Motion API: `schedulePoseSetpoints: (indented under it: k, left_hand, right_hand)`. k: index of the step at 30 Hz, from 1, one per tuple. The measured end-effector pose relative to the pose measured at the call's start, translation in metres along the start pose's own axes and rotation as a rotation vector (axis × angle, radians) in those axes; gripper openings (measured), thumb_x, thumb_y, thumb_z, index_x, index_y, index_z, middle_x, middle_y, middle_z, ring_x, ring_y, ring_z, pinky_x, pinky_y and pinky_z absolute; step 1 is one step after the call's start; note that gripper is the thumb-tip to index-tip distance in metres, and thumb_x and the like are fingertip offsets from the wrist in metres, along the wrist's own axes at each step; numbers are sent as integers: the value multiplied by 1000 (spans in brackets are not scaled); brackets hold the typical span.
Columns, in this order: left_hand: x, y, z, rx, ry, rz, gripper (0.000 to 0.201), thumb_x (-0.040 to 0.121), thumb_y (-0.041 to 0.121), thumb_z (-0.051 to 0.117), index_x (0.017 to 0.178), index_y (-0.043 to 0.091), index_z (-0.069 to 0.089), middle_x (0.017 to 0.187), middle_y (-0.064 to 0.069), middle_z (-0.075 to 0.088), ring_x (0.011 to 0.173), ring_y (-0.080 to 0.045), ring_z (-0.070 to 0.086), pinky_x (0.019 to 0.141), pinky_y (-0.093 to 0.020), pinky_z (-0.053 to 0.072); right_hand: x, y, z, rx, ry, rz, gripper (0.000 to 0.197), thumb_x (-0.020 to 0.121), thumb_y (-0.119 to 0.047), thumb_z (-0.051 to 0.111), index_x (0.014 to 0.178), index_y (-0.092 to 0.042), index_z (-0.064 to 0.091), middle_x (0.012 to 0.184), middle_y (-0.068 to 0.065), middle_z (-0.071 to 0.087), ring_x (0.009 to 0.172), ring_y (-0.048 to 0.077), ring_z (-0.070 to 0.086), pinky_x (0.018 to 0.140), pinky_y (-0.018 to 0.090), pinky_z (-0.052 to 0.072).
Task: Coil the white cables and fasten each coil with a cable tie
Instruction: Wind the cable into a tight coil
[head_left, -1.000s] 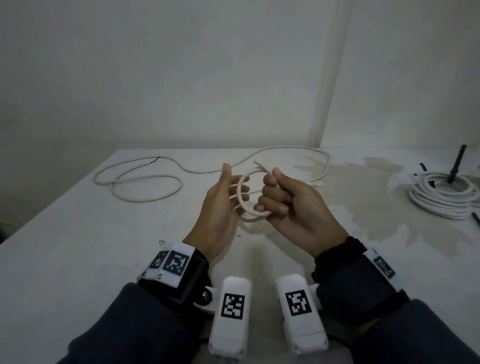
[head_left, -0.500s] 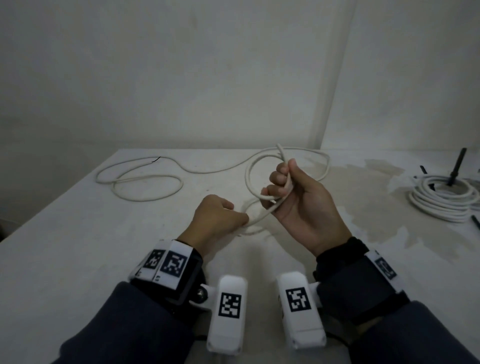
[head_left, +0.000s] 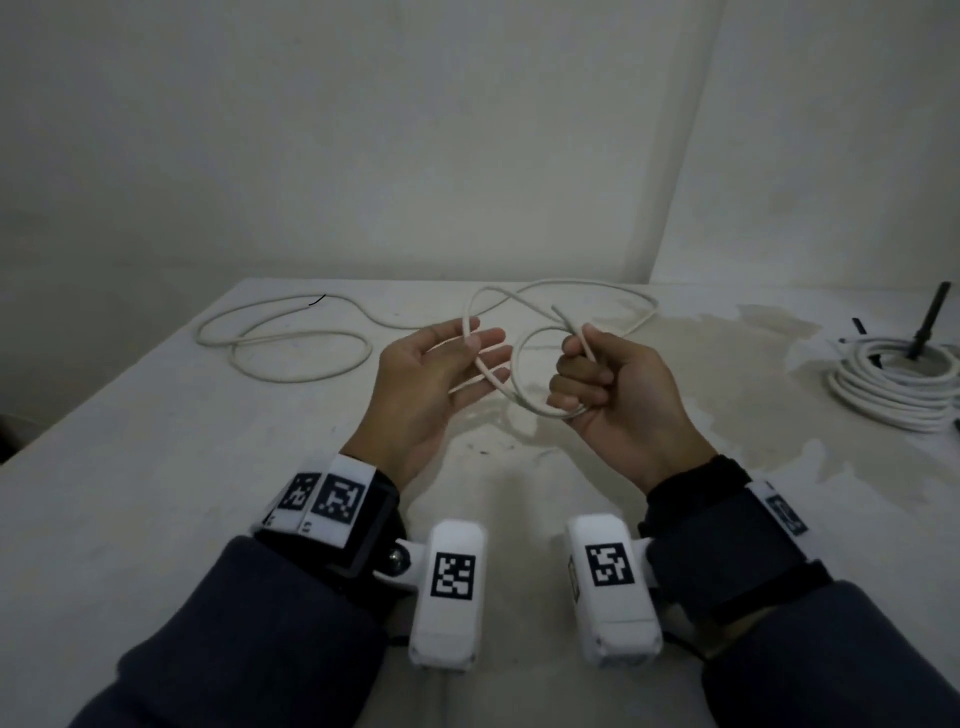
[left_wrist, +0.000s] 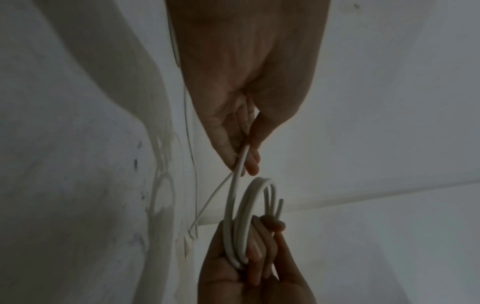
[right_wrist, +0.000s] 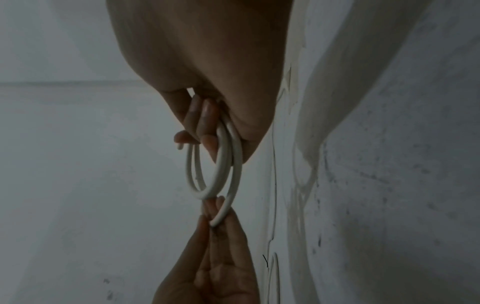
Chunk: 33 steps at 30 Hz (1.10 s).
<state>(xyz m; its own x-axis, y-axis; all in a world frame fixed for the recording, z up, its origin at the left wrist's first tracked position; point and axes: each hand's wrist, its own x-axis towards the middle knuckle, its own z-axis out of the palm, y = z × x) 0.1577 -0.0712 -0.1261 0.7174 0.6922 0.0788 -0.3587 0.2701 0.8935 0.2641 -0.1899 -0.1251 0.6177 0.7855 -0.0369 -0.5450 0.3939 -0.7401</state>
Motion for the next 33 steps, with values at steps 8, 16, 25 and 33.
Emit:
schedulePoseSetpoints:
  k: [8, 16, 25, 33]
  left_hand:
    - [-8, 3, 3, 256, -73, 115, 15, 94, 9, 55, 103, 5, 67, 95, -10, 74, 81, -20, 72, 68, -26, 58]
    - [-11, 2, 4, 295, -195, 17, 18, 93, 8, 56, 104, 5, 70, 86, -12, 73, 66, -18, 70, 63, -23, 56]
    - [-7, -6, 8, 41, -264, -169, 24, 98, 10, 47, 109, 2, 66, 61, -3, 57, 69, -18, 66, 71, -26, 58]
    - [-6, -4, 19, 44, -247, -182, 27, 95, 7, 38, 104, 7, 63, 60, 3, 38, 38, -3, 21, 37, -15, 16]
  right_hand:
    - [-5, 1, 5, -325, 85, -72, 28, 99, -16, 38, 73, -12, 46, 42, -9, 23, 35, 6, 19, 36, 19, 23]
    - [-7, 2, 5, -440, 60, -122, 25, 97, -7, 40, 74, -17, 39, 45, -8, 25, 37, 8, 19, 37, 16, 20]
    - [-5, 7, 5, -525, 62, -224, 17, 98, -15, 51, 88, -19, 37, 46, -9, 34, 38, 6, 25, 36, 18, 26]
    - [-6, 16, 10, -525, 66, -245, 22, 98, -17, 51, 100, -24, 30, 47, -11, 37, 40, 6, 29, 39, 18, 30]
